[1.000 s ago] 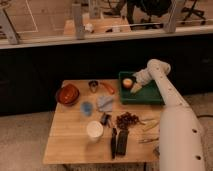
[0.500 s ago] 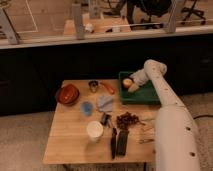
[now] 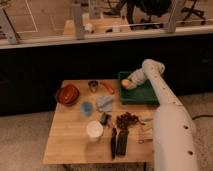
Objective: Place apple in plastic cup
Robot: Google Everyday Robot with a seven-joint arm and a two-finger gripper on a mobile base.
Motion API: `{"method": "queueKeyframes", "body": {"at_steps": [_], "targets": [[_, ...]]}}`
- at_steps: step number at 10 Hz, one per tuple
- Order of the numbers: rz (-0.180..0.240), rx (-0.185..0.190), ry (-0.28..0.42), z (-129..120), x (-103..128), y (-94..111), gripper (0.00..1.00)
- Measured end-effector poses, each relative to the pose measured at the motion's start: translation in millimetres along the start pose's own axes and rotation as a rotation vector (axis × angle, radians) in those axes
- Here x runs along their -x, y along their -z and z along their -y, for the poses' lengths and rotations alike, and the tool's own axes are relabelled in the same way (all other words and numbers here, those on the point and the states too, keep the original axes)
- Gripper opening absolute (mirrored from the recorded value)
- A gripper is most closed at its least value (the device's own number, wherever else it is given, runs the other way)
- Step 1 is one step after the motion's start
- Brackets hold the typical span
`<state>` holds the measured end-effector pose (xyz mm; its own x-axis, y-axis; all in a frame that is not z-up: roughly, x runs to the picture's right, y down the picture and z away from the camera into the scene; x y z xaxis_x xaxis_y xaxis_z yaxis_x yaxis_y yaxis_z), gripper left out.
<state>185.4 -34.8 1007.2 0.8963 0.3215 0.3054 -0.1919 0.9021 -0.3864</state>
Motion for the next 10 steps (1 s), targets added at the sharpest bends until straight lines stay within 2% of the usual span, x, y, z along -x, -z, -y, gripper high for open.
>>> {"method": "queueKeyframes", "body": {"at_steps": [2, 5, 6, 7, 8, 10], "targets": [[-0.004, -0.032, 0.004, 2.5, 1.2, 25.9, 0.28], [0.011, -0.086, 0.052, 0.7, 24.0, 90.0, 0.28], [0.035, -0.079, 0.087, -8.9, 34.8, 107.2, 0.28], [0.058, -0.051, 0.120, -20.0, 45.6, 117.7, 0.28], [0.089, -0.014, 0.166, -31.1, 64.5, 119.4, 0.28], [0.159, 0.064, 0.261, -62.7, 105.7, 107.9, 0.28]]}}
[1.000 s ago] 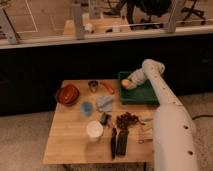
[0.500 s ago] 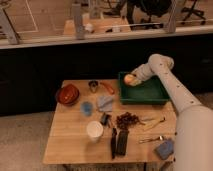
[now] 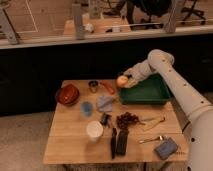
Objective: Place apple in plastic cup
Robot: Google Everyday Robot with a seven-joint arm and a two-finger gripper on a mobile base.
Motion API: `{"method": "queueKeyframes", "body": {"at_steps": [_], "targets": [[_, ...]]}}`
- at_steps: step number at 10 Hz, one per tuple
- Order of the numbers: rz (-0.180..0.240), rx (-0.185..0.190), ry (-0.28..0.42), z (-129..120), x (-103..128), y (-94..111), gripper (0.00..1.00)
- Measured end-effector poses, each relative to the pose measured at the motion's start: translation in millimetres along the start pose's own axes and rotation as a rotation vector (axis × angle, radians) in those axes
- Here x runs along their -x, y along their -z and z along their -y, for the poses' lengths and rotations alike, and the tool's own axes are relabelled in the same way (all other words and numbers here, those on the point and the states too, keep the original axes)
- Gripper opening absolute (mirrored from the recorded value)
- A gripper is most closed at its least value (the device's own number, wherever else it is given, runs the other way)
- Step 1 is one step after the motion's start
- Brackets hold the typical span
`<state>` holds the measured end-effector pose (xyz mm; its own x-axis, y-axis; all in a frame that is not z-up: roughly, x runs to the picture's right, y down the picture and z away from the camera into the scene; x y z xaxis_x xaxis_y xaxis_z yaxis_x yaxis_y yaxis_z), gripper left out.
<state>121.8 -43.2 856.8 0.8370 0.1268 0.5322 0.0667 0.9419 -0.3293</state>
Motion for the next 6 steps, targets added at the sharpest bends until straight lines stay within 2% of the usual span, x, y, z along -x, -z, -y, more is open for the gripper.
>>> {"method": "queueKeyframes", "body": {"at_steps": [2, 6], "targets": [[0.076, 0.059, 0.086, -16.8, 43.0, -17.7, 0.28], [0.277, 0.197, 0.287, -56.4, 147.5, -52.5, 0.28]]}}
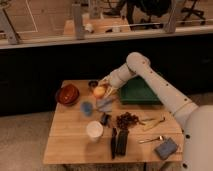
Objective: Place apple in plastic cup
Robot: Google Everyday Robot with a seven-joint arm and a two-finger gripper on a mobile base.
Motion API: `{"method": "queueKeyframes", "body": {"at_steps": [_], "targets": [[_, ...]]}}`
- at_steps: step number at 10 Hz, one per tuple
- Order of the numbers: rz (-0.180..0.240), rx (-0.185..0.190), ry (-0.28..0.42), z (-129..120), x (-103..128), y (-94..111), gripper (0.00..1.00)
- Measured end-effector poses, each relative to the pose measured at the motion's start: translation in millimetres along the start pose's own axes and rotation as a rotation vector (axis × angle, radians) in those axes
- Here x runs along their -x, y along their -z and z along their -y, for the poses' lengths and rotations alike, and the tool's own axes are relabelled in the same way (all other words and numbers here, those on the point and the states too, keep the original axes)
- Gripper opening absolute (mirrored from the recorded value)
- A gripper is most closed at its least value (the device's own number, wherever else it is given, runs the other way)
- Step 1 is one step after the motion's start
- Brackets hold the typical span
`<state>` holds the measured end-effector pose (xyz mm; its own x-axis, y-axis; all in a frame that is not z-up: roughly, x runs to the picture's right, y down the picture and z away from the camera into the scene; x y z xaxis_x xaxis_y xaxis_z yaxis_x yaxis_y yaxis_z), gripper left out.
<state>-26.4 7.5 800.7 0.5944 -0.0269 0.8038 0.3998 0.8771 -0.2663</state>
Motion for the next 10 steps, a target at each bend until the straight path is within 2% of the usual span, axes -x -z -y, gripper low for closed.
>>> {"method": "queueKeyframes", "body": {"at_steps": [2, 4, 6, 10], "targets": [[0.086, 0.053, 0.086, -3.6, 36.5, -22.3, 0.28], [0.125, 0.082, 0.129, -4.6, 48.8, -32.4, 0.28], [0.124, 0.088, 0.142, -5.0, 48.2, -35.7, 0.28], [0.080, 0.086, 0.152, -8.0, 38.2, -51.5, 0.28]]}}
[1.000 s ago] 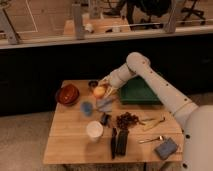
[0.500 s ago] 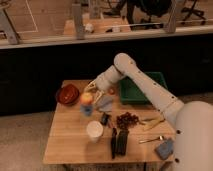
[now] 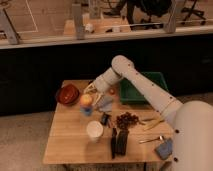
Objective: Place apple in plastic cup
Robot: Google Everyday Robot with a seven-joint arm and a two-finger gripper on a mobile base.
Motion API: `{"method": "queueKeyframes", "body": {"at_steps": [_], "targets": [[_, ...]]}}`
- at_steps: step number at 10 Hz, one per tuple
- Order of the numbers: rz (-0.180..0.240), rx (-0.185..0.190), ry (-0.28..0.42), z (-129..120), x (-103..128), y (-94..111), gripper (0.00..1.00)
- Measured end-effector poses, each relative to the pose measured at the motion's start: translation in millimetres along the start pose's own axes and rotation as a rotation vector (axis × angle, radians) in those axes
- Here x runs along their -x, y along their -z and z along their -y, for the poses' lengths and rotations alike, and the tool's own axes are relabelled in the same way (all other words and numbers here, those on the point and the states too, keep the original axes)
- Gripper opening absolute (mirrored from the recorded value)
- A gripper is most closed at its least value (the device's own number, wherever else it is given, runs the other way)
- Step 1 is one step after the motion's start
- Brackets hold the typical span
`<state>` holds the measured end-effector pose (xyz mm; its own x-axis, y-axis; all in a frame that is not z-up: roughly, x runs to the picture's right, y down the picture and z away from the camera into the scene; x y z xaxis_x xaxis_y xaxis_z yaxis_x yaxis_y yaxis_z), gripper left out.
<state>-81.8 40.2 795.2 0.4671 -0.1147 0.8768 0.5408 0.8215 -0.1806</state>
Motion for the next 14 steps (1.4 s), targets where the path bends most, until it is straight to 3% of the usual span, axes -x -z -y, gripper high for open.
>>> {"method": "queueKeyframes", "body": {"at_steps": [6, 8, 12, 14], "targets": [[-0.029, -0.007, -0.009, -3.5, -16.1, -23.3, 0.28], [-0.031, -0.001, -0.006, -3.0, -16.9, -29.2, 0.32], [-0.051, 0.009, -0.011, -4.5, -20.2, -36.9, 0.71], [-0.057, 0.010, -0.014, -4.1, -21.2, -37.5, 0.80]]}}
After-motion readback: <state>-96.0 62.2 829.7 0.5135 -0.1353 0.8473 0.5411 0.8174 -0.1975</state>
